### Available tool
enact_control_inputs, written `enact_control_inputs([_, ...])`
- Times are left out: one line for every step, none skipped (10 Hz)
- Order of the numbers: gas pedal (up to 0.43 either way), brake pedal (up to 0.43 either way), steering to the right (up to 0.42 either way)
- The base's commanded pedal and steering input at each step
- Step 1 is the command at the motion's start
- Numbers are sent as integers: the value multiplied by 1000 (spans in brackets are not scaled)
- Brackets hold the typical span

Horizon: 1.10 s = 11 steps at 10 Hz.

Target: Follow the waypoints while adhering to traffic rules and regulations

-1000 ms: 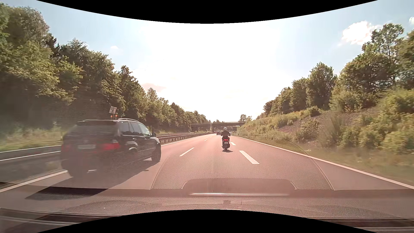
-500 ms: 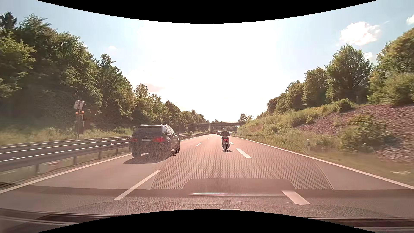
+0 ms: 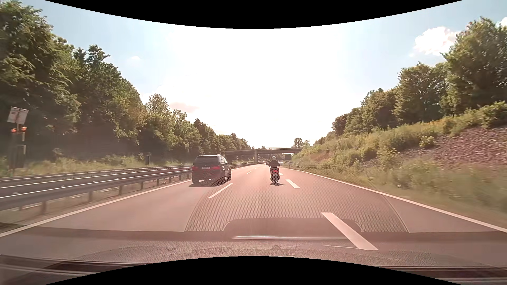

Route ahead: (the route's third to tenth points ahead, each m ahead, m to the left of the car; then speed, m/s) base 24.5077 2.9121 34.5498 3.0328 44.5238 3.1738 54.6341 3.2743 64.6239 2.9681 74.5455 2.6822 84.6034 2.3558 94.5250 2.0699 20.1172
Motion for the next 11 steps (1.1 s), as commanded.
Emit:
enact_control_inputs([370, 12, 2])
enact_control_inputs([378, 12, 0])
enact_control_inputs([390, 6, -1])
enact_control_inputs([390, 12, -2])
enact_control_inputs([390, 6, -3])
enact_control_inputs([390, 12, -4])
enact_control_inputs([390, 12, -4])
enact_control_inputs([390, 12, -4])
enact_control_inputs([390, 12, -4])
enact_control_inputs([390, 12, -3])
enact_control_inputs([390, 12, -2])
